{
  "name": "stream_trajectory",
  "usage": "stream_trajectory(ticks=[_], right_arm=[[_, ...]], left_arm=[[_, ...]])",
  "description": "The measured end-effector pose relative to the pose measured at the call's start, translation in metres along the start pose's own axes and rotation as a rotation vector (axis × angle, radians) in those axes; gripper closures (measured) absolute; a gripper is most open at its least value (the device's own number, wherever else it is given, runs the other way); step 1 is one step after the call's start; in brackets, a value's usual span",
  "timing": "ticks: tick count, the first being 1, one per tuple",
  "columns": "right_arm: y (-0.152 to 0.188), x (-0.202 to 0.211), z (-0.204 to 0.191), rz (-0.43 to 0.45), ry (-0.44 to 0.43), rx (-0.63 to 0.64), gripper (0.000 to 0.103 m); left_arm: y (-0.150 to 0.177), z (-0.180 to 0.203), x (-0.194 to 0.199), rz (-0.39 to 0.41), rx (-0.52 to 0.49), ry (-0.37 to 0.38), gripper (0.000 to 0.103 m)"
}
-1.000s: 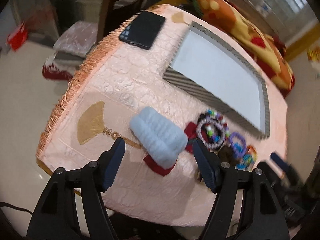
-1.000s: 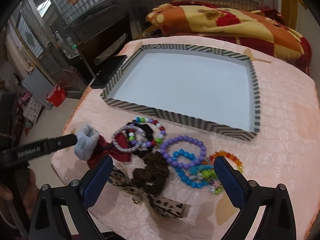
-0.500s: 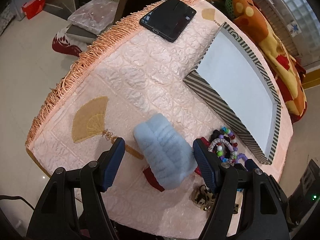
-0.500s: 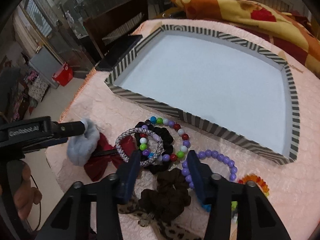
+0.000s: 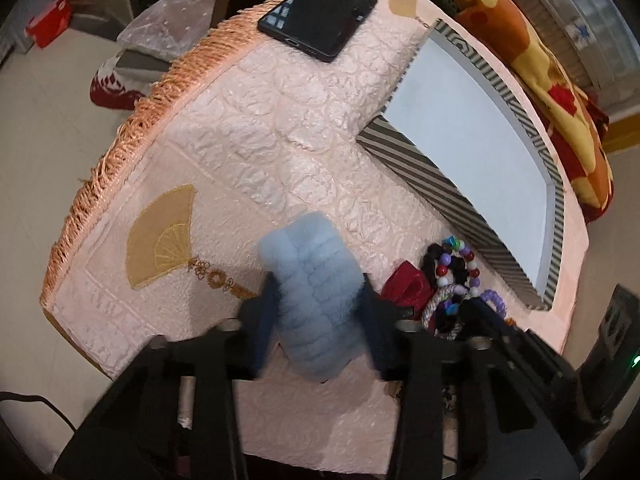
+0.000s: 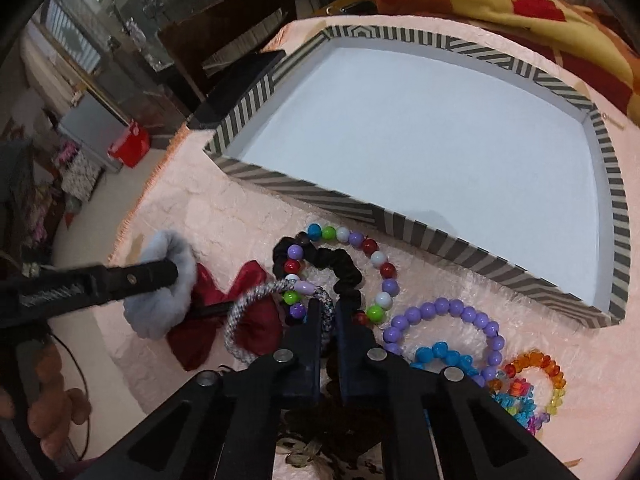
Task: Organize jewelry
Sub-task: 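Lift the blue scrunchie with the left gripper while the right gripper grasps the grey braided bracelet, then carry both items into the striped tray and open both grippers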
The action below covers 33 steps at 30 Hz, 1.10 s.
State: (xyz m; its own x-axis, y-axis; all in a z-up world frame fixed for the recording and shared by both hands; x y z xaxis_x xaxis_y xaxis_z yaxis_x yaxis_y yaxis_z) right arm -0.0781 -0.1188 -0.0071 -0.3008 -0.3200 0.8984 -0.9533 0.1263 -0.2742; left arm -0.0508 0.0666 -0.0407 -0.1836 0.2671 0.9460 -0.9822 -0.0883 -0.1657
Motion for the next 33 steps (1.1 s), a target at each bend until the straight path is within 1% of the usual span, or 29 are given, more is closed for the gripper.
stream_trajectory(ticks=[3,9,14,17,21,27,33], right_arm=[[0.0,0.013,-0.003,0.024,-0.014,0.008,0.097],[-0.006,0.039,-0.008,0.096,-0.023,0.008,0.097],[-0.019,0.053,-0.001,0.146,0.013,-0.007,0.097],[-0.029,0.06,0.007,0.17,0.037,-0.027,0.097],[-0.046,0.061,0.017,0.188,0.078,-0.052,0.097],[-0.066,0.051,0.036,0.191,0.101,-0.121,0.097],[-0.079,0.031,0.048,0.171,0.113,-0.173,0.097]], left_arm=[[0.0,0.001,0.008,0.017,-0.024,0.015,0.079],[-0.008,0.011,0.039,0.097,-0.095,0.018,0.08],[-0.021,0.026,0.053,0.138,-0.142,0.01,0.08],[-0.031,0.039,0.057,0.16,-0.192,-0.007,0.08],[-0.047,0.059,0.055,0.179,-0.259,-0.028,0.08],[-0.072,0.086,0.039,0.181,-0.347,-0.066,0.08],[-0.095,0.102,0.015,0.149,-0.407,-0.087,0.079]])
Point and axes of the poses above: each gripper's, at about its wrist camera, not at the fingertips, and x roughly against the way its jaws point, z to its right, y to its underside, the point moved 1 cm from there along -x, roughly the way its jaws point, and after that the axes turned 5 degrees about -x, right-handed, at the moved point
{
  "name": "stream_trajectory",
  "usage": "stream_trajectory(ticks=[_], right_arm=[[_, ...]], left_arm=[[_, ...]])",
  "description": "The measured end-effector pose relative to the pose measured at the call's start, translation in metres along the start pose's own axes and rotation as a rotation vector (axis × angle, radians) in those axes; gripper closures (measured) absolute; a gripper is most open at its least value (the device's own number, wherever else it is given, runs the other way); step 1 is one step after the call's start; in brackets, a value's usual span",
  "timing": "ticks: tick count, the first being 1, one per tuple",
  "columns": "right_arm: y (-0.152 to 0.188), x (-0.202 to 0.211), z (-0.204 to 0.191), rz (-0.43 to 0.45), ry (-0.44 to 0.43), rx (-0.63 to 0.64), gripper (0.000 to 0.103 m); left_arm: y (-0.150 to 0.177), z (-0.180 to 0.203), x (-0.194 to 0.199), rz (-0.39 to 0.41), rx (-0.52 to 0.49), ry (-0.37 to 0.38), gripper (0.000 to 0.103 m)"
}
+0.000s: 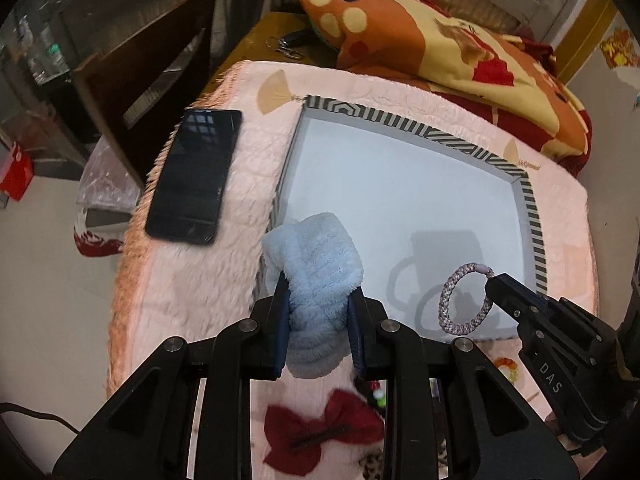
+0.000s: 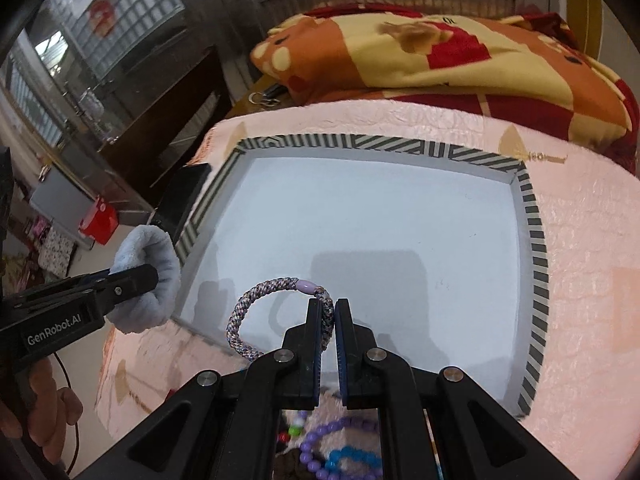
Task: Organize jewelry
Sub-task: 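Carry both items into the striped tray and open both grippers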
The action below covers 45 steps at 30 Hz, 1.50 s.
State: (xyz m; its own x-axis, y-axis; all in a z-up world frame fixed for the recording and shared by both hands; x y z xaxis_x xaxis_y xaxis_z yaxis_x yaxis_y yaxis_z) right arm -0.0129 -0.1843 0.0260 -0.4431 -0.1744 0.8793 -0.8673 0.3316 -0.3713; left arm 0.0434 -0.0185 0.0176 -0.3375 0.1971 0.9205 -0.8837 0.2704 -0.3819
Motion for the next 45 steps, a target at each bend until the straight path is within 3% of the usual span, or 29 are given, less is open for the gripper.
stream_trajectory(ticks=[12,25,30,36,40,45], right_arm=[[-0.005,-0.042,-0.002,-0.078,0.017,-0.011,0.097],[0.0,-0.061,-0.002,-0.141,0.015,-0.007,0.097],[0.001,-0.053,0.002,-0.13,0.022,-0.019,0.089],[0.002,-0.027,0.005,-0.077,0.019,-0.034,0.086],[0.004,-0.01,0.006,-0.037,0.008,-0.048,0.071],[0.014,0.007,0.004,-0.013,0.004,-0.045,0.07]], left_arm=[[-0.019,0.006,-0.05,-0.085,-0.059,0.012,0.079],[-0.018,0.005,-0.071,-0.132,-0.074,0.027,0.075],[-0.016,0.003,-0.066,-0.122,-0.076,0.028,0.06],[-0.012,0.0,-0.042,-0.073,-0.075,0.031,0.051],[-0.006,-0.001,-0.028,-0.037,-0.073,0.014,0.048],[0.006,0.002,-0.01,-0.003,-0.066,-0.005,0.048]])
Point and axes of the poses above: each gripper's, at about its wrist camera, not at the fingertips, and x roughly against the way its jaws point, z to its right, y to its underside, the point moved 1 cm from there along -x, roughly the way its jaws point, and after that the axes turned 5 degrees about -x, right-handed, at the moved point
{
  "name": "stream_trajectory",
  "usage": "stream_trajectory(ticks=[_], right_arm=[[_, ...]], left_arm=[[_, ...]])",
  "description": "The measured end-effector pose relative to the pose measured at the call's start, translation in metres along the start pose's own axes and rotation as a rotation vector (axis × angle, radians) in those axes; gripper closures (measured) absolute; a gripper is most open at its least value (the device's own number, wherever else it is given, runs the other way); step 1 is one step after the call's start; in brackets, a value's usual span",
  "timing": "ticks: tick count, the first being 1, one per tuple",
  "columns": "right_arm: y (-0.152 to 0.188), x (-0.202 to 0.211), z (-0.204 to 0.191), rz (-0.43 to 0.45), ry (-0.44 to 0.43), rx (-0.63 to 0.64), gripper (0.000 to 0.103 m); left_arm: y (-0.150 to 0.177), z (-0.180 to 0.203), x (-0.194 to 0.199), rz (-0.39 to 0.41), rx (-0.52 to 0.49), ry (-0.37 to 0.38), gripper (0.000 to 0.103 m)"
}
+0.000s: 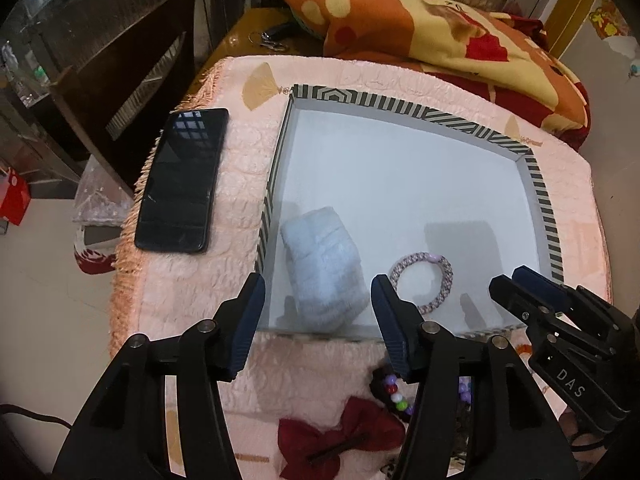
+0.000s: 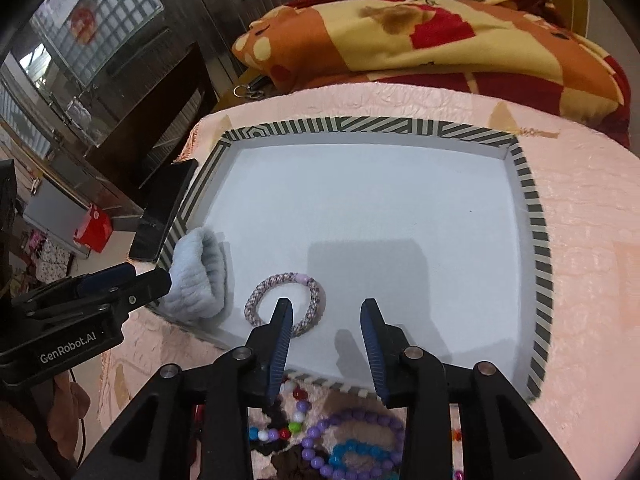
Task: Organize jewelry
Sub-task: 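Carry both items into the striped tray and open both grippers, then move the left gripper over the red bow hair clip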
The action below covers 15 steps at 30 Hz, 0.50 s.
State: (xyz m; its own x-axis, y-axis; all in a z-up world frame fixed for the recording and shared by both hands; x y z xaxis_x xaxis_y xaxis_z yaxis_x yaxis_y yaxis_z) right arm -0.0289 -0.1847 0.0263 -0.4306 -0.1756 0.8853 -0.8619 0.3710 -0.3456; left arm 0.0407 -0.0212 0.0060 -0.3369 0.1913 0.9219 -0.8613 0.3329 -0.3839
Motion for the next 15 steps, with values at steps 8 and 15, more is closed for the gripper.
stream_trajectory(ticks=[8,15], right_arm=[[0.021,0.027,0.005,0.035,0.006,-0.007,0.069],[0.046,0.049,0.016,0.045,0.007,-0.011,0.064]], left_arm=[[0.023,0.014,0.022,0.03,0.007,-0.017,0.048],[0.048,0.03,0.038,0.046,0.0,-0.035,0.048]])
Point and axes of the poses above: each gripper's, at about its wrist camera, not at the fingertips, and x roughly against the way its jaws point, z to its right, y to its underside, the point moved 1 cm from there along -x, roughly the way its jaws point, and after that the axes turned 5 degrees about -x, right-handed, at the moved point
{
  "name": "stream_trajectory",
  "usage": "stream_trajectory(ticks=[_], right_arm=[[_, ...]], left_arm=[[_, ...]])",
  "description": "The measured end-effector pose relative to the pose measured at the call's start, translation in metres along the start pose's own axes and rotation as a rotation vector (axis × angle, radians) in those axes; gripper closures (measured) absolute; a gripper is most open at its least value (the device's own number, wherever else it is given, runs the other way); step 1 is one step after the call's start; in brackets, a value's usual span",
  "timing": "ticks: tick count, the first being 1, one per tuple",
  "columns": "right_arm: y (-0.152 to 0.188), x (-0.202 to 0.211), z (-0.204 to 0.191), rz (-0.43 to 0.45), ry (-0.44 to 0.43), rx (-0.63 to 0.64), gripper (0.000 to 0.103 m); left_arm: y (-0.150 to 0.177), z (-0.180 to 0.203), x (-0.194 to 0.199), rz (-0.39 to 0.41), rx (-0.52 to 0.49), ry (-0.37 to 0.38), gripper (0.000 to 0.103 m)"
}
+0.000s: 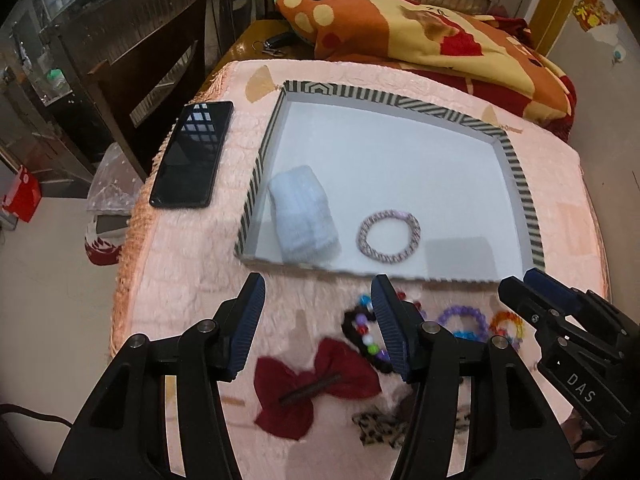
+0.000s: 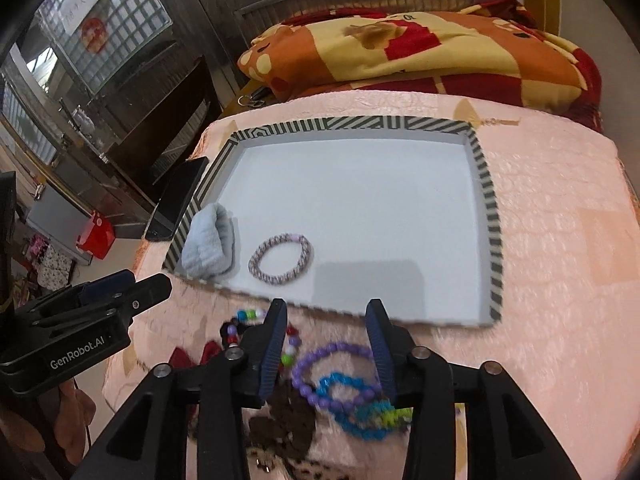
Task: Organize jewelry
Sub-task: 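Move the left gripper over the red bow hair clip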
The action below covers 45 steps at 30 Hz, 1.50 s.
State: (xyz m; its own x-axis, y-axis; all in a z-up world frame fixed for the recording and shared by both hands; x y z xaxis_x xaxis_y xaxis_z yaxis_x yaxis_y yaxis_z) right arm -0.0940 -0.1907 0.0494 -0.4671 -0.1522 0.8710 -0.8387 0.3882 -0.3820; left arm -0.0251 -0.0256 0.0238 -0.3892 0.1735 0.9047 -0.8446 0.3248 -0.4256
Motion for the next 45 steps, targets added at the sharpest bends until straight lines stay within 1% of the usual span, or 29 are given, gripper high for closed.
stream_trajectory(ticks=[6,17,27,43,45], right_arm=[[0.022,0.018,0.01,-0.001,0.009,0.0,0.063],[0.049,0.036,0.021,-0.008,0.02,0.013,0.063],[0.058,0.044,0.03,-0.016,0.023,0.023,0.062],[0.061,0.04,0.033,-0.039,0.015,0.037,0.061],[0.062,0.039,0.033,-0.041,0.016,0.038,0.059]], left_arm=[[0.021,0.013,0.012,0.006,-0.003,-0.004,0.048],[0.046,0.031,0.024,0.01,-0.007,-0.004,0.048],[0.063,0.04,0.031,0.005,0.002,-0.009,0.048],[0.07,0.038,0.03,-0.014,0.025,-0.024,0.048],[0.071,0.037,0.029,-0.014,0.029,-0.026,0.048]])
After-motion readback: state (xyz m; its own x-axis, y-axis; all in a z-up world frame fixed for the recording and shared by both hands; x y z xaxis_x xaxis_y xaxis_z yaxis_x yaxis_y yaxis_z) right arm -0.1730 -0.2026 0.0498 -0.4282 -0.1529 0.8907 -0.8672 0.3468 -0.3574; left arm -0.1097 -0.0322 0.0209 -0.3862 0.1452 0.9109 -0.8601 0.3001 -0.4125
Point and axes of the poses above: each gripper's, at about its wrist camera, not at the fingertips, and x roughly against the way its jaws point, z to its right, y to its underside, the point moved 1 cm from there along -x, roughly the way its jaws point, and after that the axes turned 5 degrees about -x, right-handed, at the moved point
